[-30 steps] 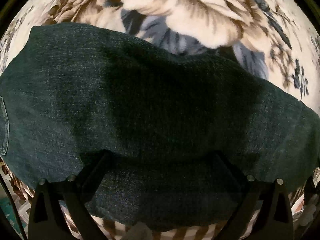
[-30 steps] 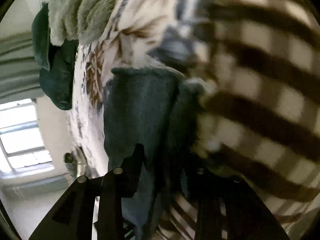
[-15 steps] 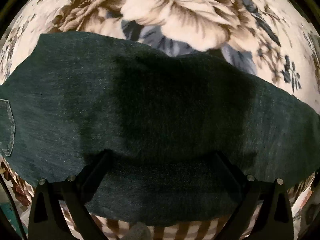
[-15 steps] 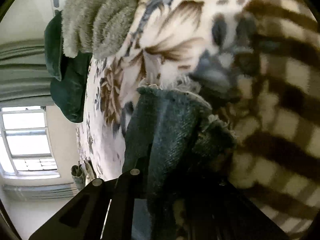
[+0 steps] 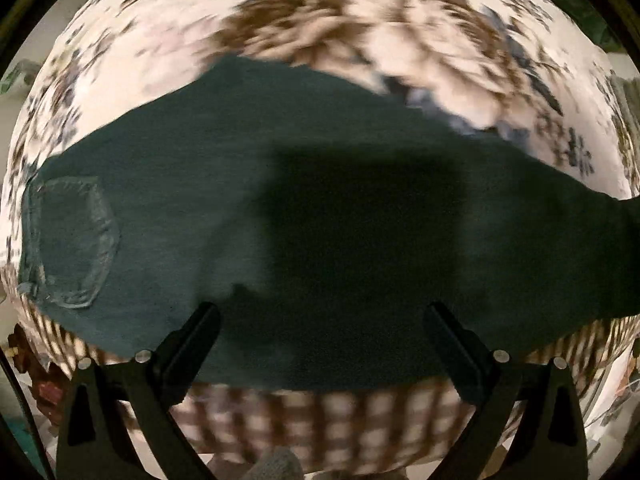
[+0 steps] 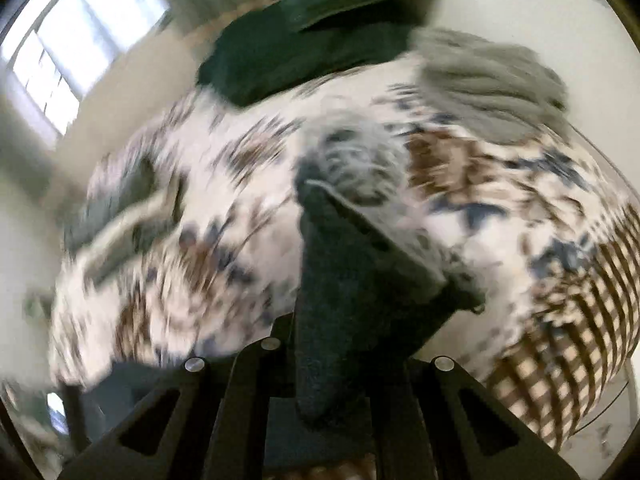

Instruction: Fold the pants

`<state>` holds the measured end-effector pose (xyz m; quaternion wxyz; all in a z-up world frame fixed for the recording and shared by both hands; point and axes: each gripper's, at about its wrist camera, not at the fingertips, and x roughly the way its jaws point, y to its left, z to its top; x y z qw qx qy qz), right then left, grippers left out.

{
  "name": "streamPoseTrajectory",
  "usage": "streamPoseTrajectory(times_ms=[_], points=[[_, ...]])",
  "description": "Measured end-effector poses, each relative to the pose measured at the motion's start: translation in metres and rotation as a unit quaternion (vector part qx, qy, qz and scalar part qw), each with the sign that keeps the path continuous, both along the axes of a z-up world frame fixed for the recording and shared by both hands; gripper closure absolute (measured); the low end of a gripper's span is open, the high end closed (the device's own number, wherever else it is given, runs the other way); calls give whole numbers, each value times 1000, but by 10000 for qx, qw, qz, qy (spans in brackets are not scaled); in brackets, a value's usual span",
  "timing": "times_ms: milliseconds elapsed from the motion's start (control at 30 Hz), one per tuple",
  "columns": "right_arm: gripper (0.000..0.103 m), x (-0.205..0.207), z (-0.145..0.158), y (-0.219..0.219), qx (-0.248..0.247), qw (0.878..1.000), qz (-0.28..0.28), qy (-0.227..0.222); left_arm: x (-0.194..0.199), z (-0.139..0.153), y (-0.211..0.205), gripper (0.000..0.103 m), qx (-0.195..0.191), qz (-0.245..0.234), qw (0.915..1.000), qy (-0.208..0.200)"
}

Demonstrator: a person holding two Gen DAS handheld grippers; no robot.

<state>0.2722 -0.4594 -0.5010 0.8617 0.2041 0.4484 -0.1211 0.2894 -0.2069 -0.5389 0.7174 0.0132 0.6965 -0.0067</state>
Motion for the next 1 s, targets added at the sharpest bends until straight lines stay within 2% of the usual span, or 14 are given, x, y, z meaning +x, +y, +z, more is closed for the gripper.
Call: streamPoseTrajectory(times_ms=[100,200,333,400,467,500,567,633,700,767,867,967,1000], points=[[94,16,-22,87,-532,9950,723,431,-6,3,39,0,9,150,9999,33],[94,23,-50,162,-992,9821,1355,853,-10,5,78,0,44,369,9993,47],[94,20,-92,240,-1623,9530,2154,1381,-10,8,120,0,-140,734,9972,78],[85,18,-106,261,-1704,9417,2381,1659,-8,11,131,0,-312,847,9959,113],[63,16,-106,263,-1301,9426,2425,1890,-4,15,141,0,-553,945,9939,148],[57,15,-104,260,-1011,9460,2408,1923,-1,16,144,0,-649,968,9930,163],[34,5,-90,244,-322,9558,2182,1945,8,21,150,0,-968,951,9907,111],[33,-7,-77,223,146,9649,1828,1878,18,29,142,0,-1212,879,9887,27],[33,-18,-70,202,229,9696,1440,1967,22,34,129,0,-1458,833,9858,-37],[33,-25,-69,186,218,9703,1198,2088,21,28,111,0,-1869,837,9788,33],[33,-31,-58,168,248,9733,1129,1982,30,11,90,0,-2291,889,9690,243],[33,-38,-44,156,434,9750,1194,1823,34,5,70,0,-2485,954,9633,345],[33,-41,-40,154,452,9758,1196,1775,35,1,67,0,-2678,1020,9572,408]])
